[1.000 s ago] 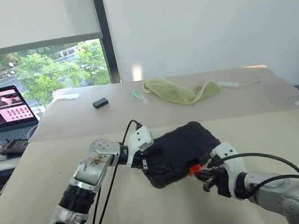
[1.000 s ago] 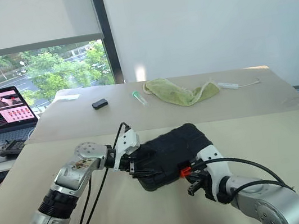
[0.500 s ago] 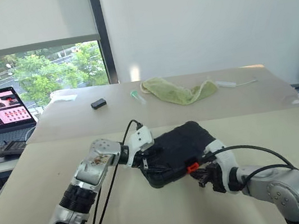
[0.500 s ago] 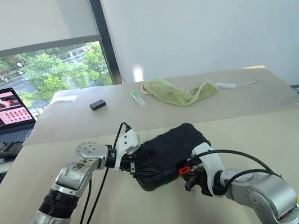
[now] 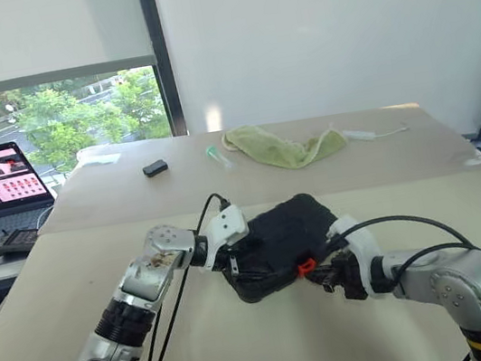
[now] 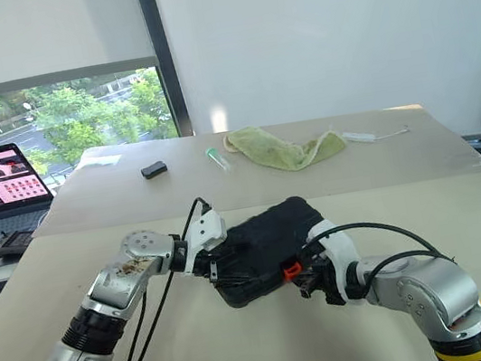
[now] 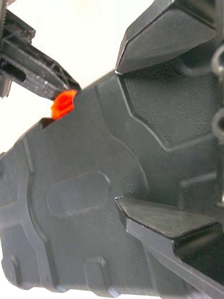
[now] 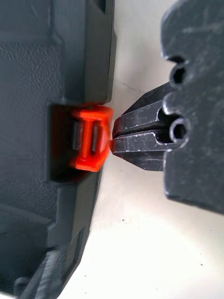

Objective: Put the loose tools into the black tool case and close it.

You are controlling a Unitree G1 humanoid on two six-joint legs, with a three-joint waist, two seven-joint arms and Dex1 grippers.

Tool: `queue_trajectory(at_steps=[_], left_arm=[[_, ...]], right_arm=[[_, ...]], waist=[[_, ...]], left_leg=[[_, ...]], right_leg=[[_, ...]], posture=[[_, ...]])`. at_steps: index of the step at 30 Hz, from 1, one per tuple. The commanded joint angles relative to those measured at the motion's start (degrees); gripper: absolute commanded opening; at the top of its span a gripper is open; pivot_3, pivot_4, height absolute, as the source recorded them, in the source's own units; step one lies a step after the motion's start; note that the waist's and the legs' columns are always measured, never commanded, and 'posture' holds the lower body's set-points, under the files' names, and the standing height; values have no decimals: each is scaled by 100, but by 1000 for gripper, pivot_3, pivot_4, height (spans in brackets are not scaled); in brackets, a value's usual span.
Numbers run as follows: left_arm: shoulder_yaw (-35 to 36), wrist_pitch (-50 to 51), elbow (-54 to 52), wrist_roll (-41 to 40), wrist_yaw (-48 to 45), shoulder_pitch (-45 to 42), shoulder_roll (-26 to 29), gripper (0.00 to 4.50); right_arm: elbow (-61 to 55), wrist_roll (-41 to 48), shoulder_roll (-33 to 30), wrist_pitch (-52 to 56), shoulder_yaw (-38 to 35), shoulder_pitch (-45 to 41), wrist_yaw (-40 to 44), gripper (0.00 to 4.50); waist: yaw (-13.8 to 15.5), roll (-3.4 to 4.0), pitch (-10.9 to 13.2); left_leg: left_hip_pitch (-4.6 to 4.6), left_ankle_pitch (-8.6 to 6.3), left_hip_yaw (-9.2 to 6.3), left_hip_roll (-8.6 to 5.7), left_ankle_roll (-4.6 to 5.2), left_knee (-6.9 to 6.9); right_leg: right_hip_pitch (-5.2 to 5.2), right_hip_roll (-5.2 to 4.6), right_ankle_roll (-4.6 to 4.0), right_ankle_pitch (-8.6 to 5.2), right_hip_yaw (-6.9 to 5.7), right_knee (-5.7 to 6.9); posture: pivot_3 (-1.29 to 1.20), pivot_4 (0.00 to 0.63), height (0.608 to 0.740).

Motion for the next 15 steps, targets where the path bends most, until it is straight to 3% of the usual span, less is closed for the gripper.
queue_trajectory(at_steps=[1, 6, 9, 12, 14, 15], left_arm=[[-449, 232, 240, 295, -30, 295, 91, 4500], [-296, 131, 203, 255, 89, 384, 52, 4500], [114, -178, 36, 33, 253, 556, -15, 4500], [619, -590, -244, -163, 602, 866, -147, 4500], [1125, -204, -602, -659, 713, 1086, -166, 4500], [1426, 91, -818, -1003, 758, 1211, -151, 4500]], right_arm=[[36, 98, 56, -281, -230, -484, 74, 23], [121, 49, -95, -611, -109, -451, 319, 23], [-624, -22, -206, -1619, -280, 149, 686, 23], [-1197, 141, 269, -3087, -816, 914, 1099, 23], [-1337, 594, 405, -3120, -1464, 1426, 1133, 23], [-1447, 503, 229, -3277, -1632, 1826, 1309, 582]], waist=[[-4, 0, 0], [-12, 1, 0], [4, 2, -1], [14, 4, -2], [39, 5, -3], [45, 3, -1]], left_leg=[[0, 0, 0, 1, 0, 0], [2, 0, 1, 3, 0, -2], [0, 0, 1, 3, 0, -10], [-1, 1, 0, 1, -3, -42], [2, 3, 0, -1, -7, -50], [2, 5, -2, -2, -10, -60]], right_leg=[[-1, 0, 0, 0, 0, 1], [-1, 1, -2, 1, 0, 0], [-3, -3, -2, 0, -1, -2], [-13, -9, 2, -3, 1, -7], [-13, -7, 4, -4, 2, -3], [-12, -9, 7, -6, -2, -5]], posture=[[0, 150, 740], [0, 150, 740], [0, 150, 740], [0, 150, 740], [0, 150, 740], [0, 150, 740]])
